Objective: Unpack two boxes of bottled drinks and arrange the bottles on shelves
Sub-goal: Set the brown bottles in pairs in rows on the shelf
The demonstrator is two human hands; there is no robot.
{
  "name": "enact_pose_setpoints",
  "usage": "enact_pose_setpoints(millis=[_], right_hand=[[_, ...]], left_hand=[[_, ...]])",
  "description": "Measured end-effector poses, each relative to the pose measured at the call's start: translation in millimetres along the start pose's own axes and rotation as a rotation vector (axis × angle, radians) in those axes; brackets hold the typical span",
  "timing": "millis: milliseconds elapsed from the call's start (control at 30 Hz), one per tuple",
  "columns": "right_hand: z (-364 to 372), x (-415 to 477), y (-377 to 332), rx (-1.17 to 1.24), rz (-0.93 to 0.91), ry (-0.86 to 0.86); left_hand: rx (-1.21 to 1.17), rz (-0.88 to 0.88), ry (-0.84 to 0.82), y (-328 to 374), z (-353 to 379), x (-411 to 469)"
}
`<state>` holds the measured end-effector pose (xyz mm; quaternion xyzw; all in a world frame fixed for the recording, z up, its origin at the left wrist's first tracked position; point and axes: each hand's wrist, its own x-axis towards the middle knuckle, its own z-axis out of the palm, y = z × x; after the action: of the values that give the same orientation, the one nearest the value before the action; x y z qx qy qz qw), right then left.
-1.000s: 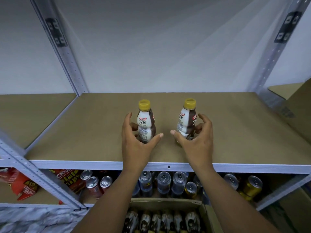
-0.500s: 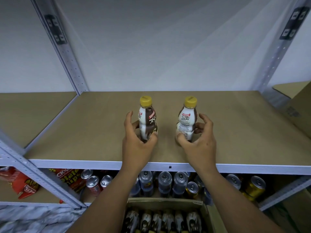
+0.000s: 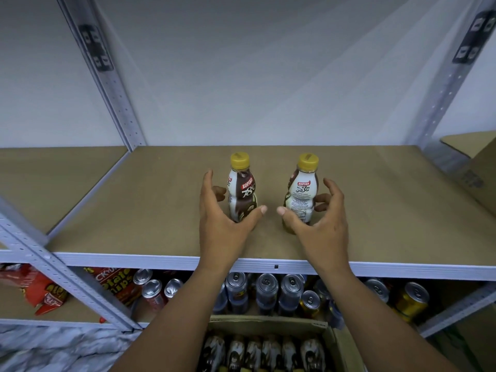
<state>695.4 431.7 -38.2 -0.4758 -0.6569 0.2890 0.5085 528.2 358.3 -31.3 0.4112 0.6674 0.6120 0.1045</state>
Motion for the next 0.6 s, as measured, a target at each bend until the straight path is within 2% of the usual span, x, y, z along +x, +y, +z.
enact_pose_setpoints(millis=[267, 600], right_hand=[[2.3, 2.2, 3.9, -0.033, -0.006, -0.003], [1.8, 1.1, 4.6, -0.027, -0.007, -0.041]], left_hand=[[0.042, 0.004, 0.02, -4.7, 5.9, 0.9], [-0.016, -0.025, -0.038, -4.9, 5.4, 0.5]])
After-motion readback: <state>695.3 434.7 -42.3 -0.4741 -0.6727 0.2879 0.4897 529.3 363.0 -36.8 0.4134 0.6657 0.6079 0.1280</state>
